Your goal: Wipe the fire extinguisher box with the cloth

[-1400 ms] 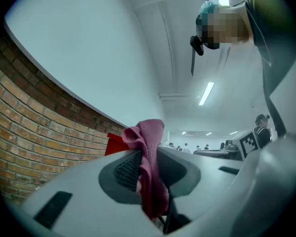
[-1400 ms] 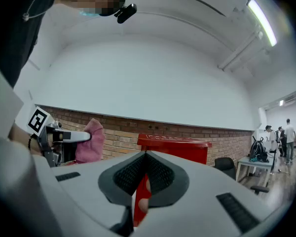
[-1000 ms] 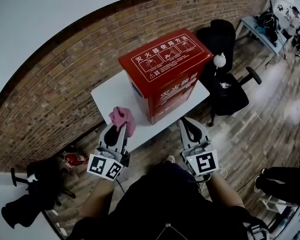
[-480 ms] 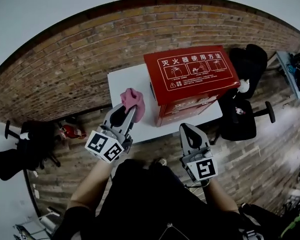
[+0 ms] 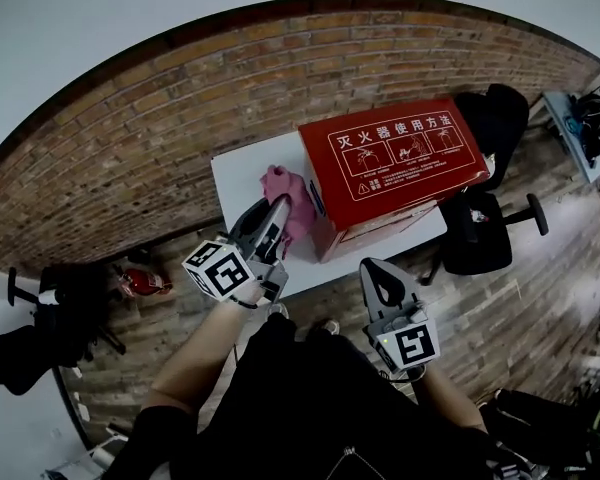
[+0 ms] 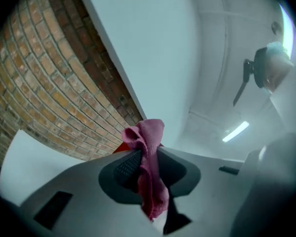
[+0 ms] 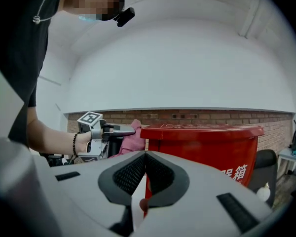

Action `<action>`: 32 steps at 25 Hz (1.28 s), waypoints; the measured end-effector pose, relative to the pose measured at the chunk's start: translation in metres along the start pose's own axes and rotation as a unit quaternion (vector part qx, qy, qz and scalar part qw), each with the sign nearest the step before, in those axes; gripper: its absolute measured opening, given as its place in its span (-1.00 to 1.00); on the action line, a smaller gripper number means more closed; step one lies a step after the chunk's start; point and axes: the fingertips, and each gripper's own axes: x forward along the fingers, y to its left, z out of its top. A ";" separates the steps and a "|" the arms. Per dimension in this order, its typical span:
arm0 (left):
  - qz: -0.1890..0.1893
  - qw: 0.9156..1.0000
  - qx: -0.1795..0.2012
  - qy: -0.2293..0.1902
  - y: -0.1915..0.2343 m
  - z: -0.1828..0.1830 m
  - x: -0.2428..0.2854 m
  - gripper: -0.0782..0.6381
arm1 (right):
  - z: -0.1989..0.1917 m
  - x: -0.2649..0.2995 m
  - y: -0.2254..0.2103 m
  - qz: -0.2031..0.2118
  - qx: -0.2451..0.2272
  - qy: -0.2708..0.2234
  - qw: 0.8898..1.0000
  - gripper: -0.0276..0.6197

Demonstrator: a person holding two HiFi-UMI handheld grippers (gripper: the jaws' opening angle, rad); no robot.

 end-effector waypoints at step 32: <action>-0.124 0.906 -0.404 0.012 0.065 0.009 0.075 -0.44 | -0.019 0.058 0.070 -0.065 -0.041 0.090 0.993 -0.85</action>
